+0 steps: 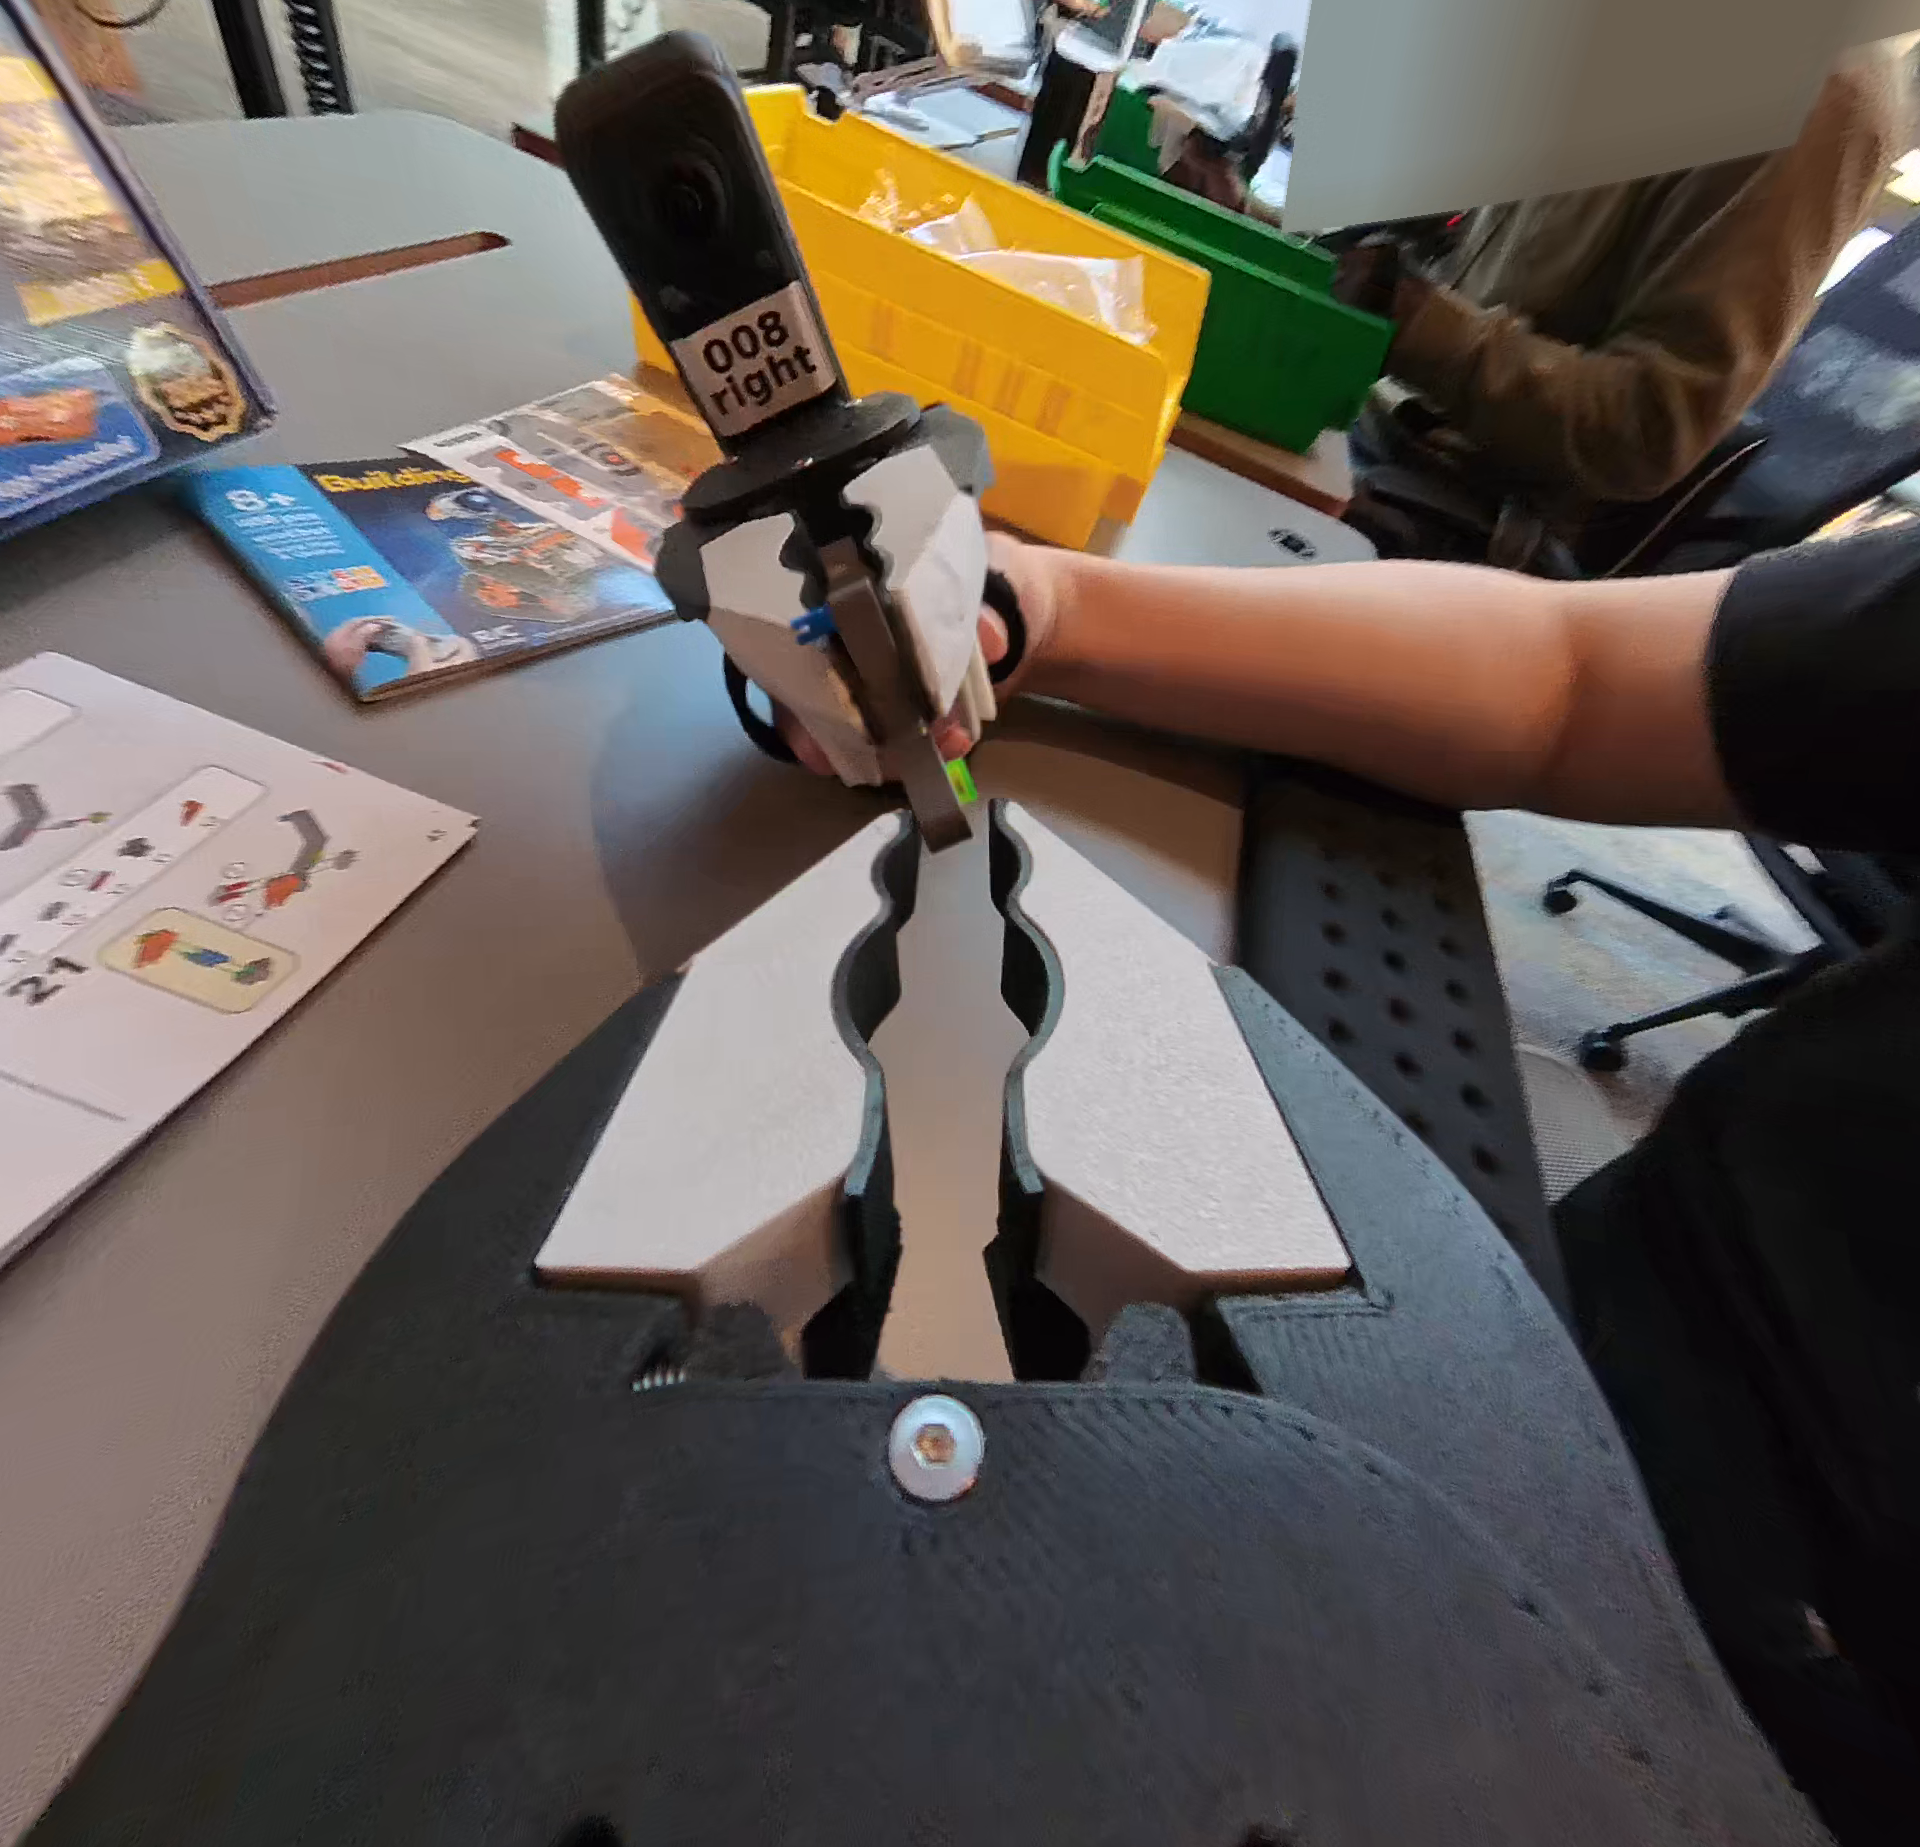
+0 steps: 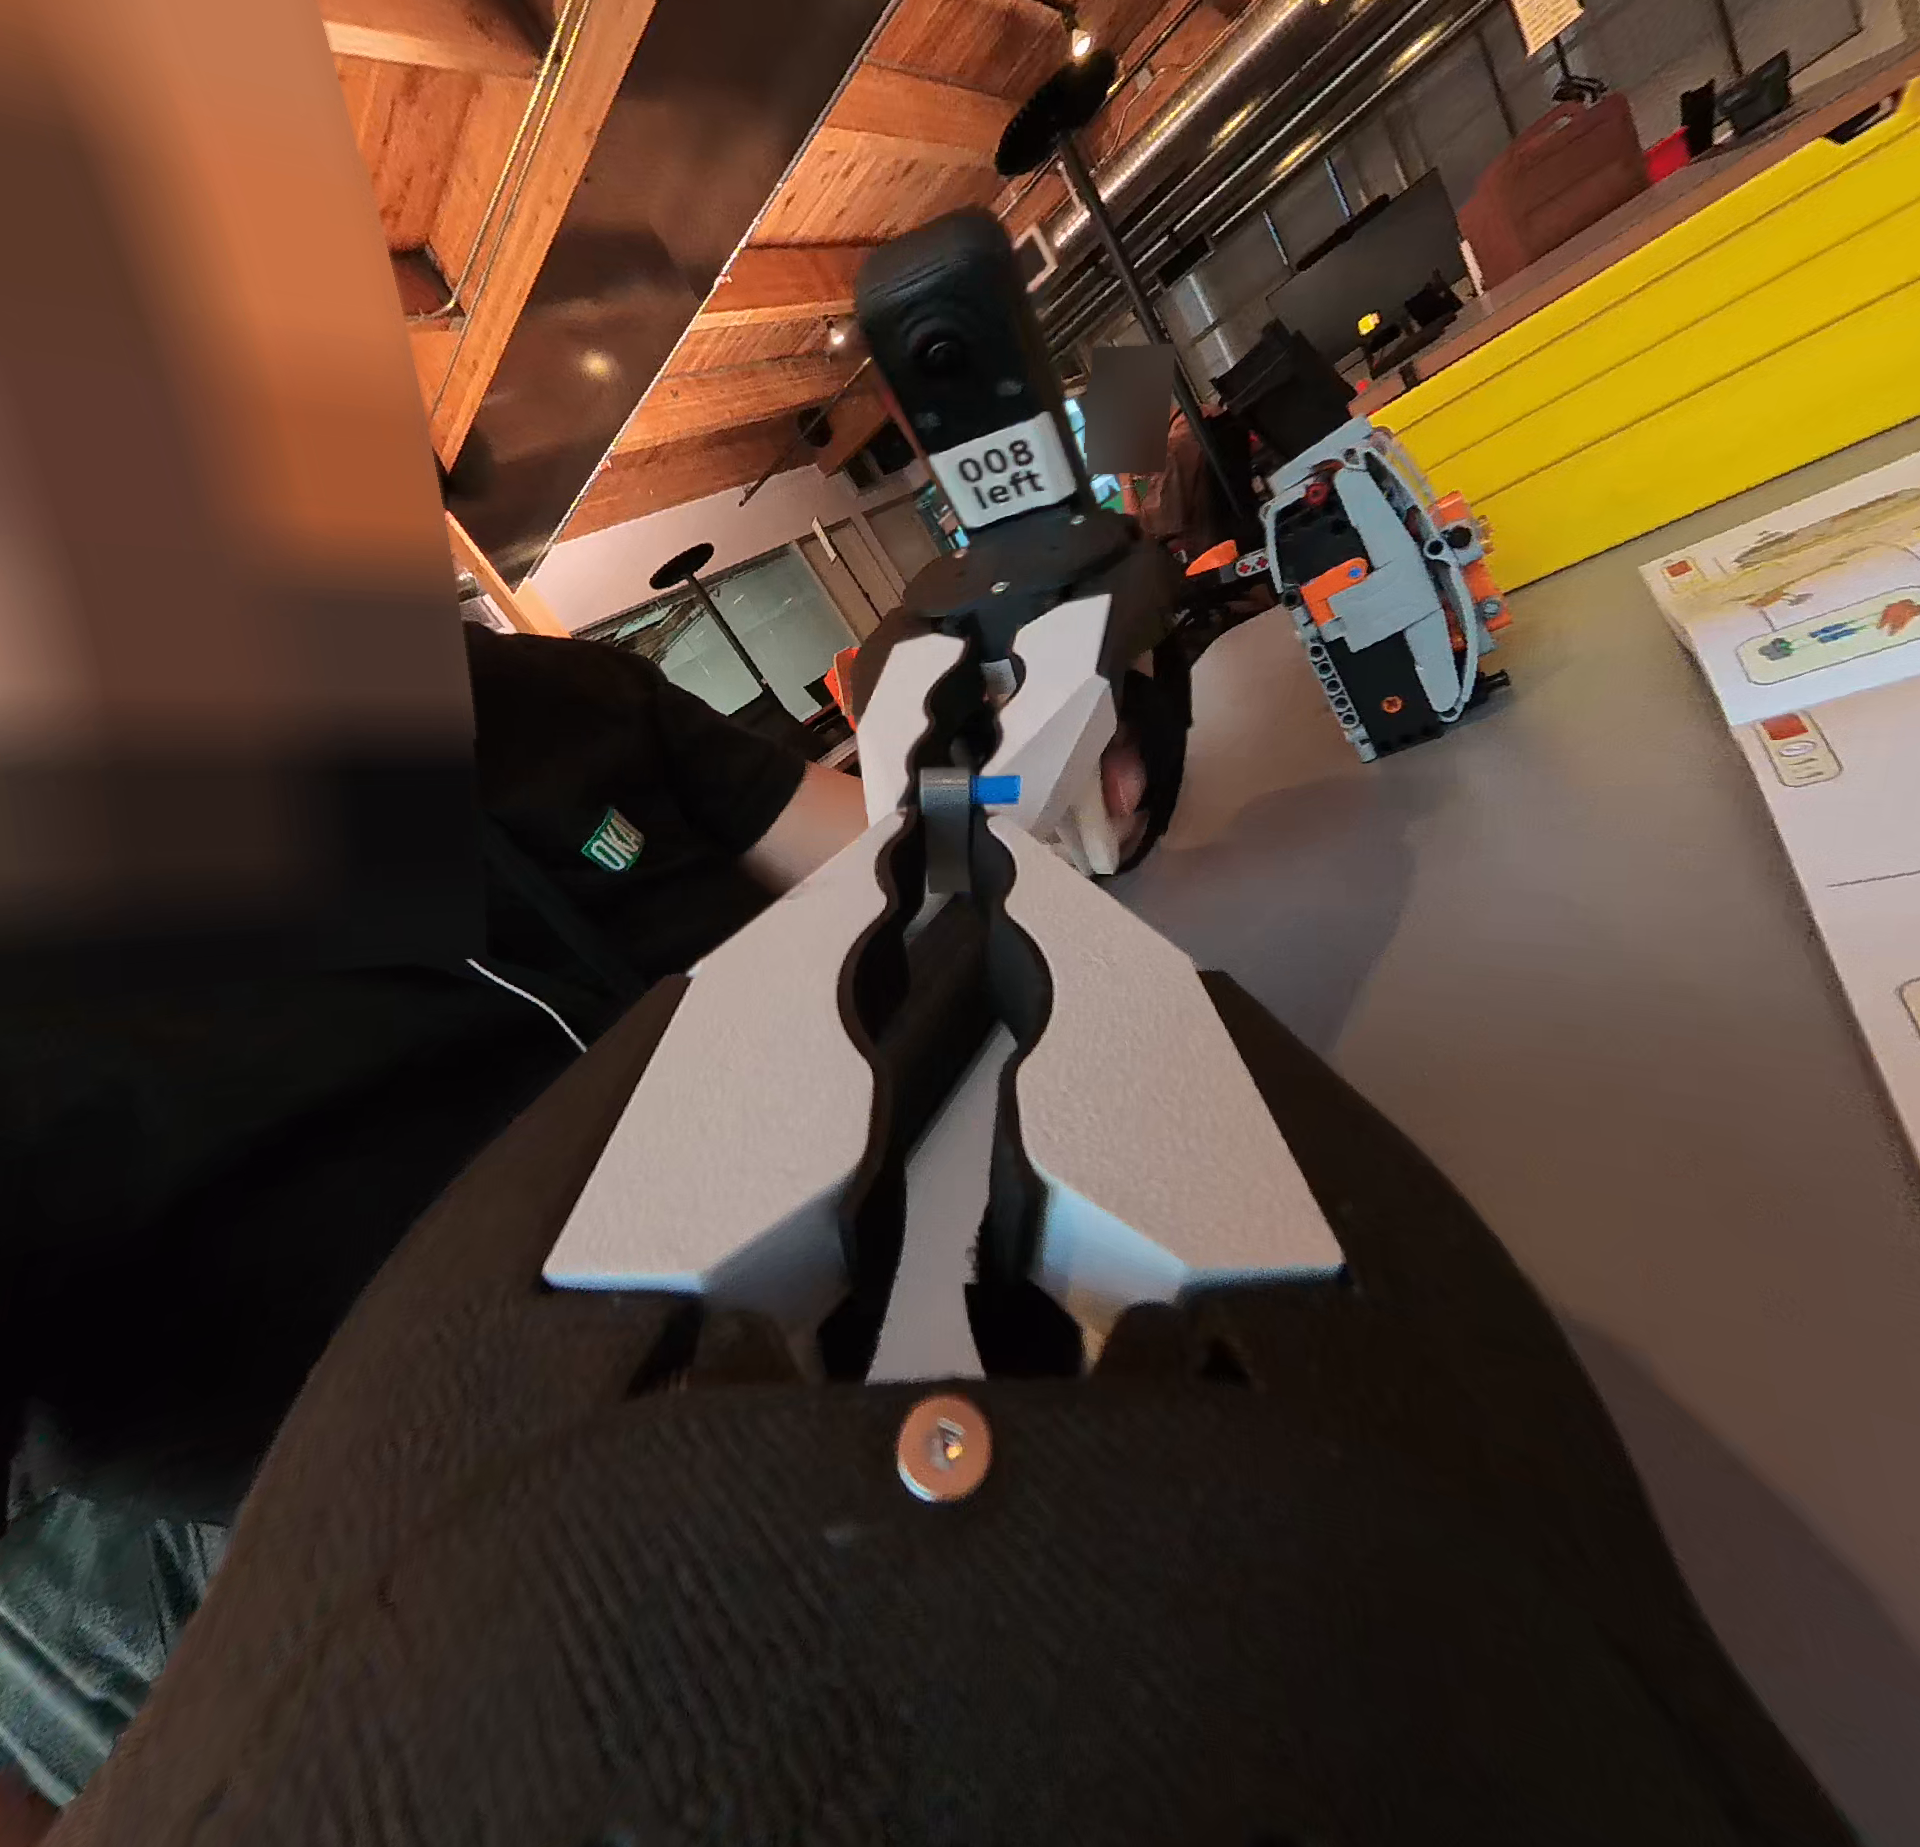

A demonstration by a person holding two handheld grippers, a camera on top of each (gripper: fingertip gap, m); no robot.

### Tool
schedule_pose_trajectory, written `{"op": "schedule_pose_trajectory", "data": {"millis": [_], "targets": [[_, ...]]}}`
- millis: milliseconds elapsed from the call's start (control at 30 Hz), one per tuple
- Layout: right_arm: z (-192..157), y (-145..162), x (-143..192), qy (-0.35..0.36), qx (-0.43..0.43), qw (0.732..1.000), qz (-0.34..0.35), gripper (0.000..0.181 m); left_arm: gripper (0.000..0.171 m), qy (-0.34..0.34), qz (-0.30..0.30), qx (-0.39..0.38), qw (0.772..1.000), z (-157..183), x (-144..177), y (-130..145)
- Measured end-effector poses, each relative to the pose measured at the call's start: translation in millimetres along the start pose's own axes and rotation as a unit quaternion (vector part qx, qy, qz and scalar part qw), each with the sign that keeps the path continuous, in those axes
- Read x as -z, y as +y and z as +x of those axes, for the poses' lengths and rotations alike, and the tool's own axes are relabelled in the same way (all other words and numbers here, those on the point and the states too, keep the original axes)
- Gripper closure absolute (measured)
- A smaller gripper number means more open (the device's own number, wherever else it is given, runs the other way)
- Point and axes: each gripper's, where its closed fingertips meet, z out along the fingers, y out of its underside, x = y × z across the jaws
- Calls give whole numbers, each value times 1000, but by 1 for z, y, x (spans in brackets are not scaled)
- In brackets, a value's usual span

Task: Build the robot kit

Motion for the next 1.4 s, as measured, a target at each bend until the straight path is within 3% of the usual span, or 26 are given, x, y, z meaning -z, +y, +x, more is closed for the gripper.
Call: {"op": "schedule_pose_trajectory", "data": {"millis": [167,267,533,667,767,900,1000,1133,1200,1300,1400], "targets": [[3,4,-4,20,29,999,-16,174,152,31,13,54,998,2,3,-4],[6,6,-5,33,36,999,-23,174,161,-3,5,32,999,-5,4,-2],[17,8,-4,68,2,997,-34,170,162,-90,-34,-42,994,-17,6,4],[28,1,5,145,16,989,-34,149,162,-117,-28,-35,992,-25,10,2],[36,-14,19,219,32,975,-5,150,162,-154,-25,-34,987,-37,14,2],[32,-30,24,250,60,966,18,155,162,-186,-45,-43,981,-45,12,10],[29,-18,20,237,92,967,-26,154,162,-205,-67,-66,974,-48,9,15],[26,3,20,215,206,949,-105,144,162,-154,-81,-84,981,-28,-3,20],[19,0,19,197,222,951,-92,147,162,-139,-87,-81,983,-23,-5,23],[7,13,16,151,195,961,-122,181,162,-120,-91,-75,986,-18,-7,25],[13,12,20,181,215,951,-131,181,162,-108,-91,-68,988,-14,-8,25]]}}
